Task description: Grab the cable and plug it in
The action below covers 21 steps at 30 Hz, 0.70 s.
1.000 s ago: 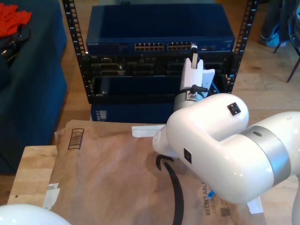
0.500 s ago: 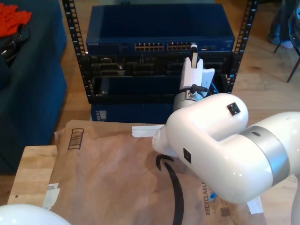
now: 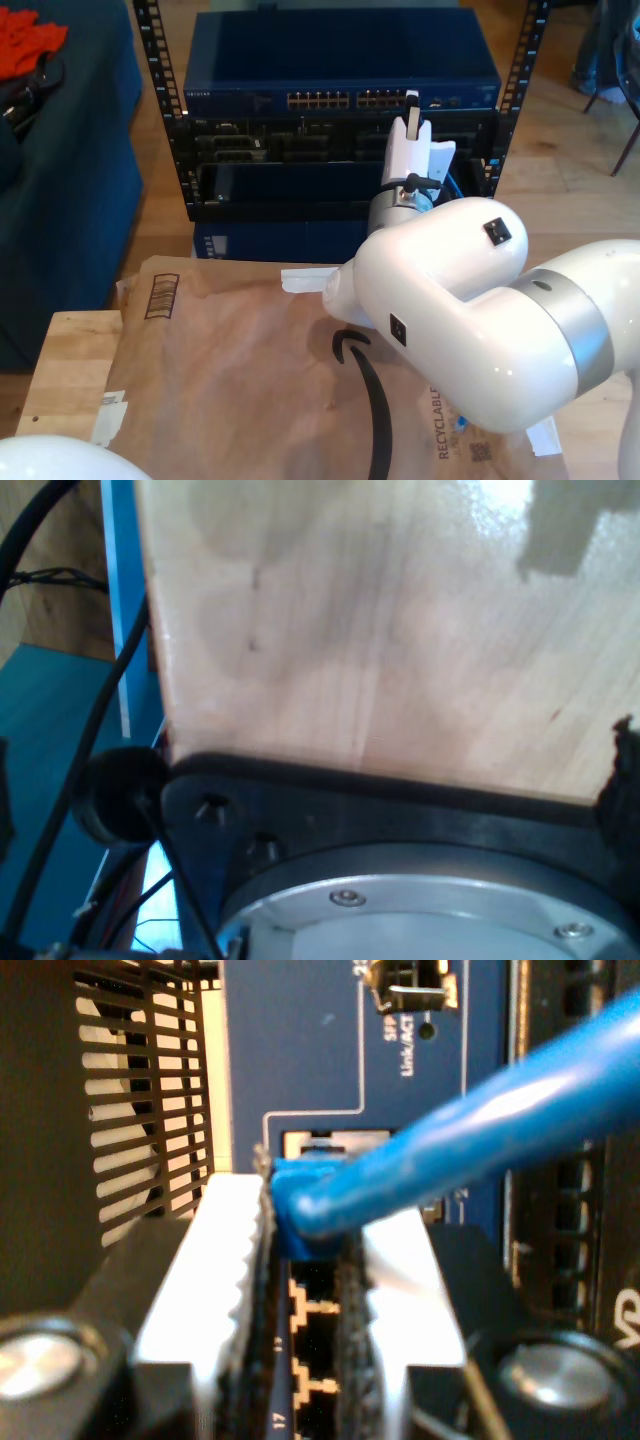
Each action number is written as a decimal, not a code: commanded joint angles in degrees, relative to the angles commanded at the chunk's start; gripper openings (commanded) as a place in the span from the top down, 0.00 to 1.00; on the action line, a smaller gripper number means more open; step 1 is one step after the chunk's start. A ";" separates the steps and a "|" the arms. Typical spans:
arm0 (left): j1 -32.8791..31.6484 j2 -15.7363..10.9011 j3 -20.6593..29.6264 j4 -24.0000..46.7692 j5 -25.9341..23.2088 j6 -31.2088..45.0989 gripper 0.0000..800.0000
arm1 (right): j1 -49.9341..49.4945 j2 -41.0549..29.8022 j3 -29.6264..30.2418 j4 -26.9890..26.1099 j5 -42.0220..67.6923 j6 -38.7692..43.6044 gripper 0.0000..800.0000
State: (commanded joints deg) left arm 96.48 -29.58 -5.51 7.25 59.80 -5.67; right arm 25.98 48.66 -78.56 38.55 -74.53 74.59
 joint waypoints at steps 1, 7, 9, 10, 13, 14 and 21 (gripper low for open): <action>0.00 0.00 0.00 0.00 0.00 0.00 0.00 | -0.26 0.00 -0.09 0.00 0.00 0.00 1.00; 0.00 0.00 0.00 0.00 0.00 0.00 0.00 | -0.53 0.09 -0.88 0.00 0.35 0.09 1.00; 0.00 0.00 0.00 0.00 0.00 0.00 0.00 | -0.62 0.00 -0.62 0.00 0.35 0.18 0.99; 0.00 0.00 0.00 0.00 0.00 0.00 0.00 | -0.53 -0.09 -0.26 0.00 0.35 0.18 0.92; 0.00 0.00 0.00 0.00 0.00 0.00 0.00 | -0.62 -0.62 1.67 -0.18 0.53 0.35 0.63; 0.00 0.00 0.00 0.00 0.00 0.00 0.00 | -0.62 -1.58 2.81 -0.18 0.53 0.35 0.58; 0.00 0.00 0.00 0.00 0.00 0.00 0.00 | -0.53 -11.69 13.36 -0.09 5.89 0.35 0.53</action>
State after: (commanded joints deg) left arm 96.48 -29.58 -5.51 7.25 59.80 -5.67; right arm 25.45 36.97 -65.20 38.46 -68.64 74.95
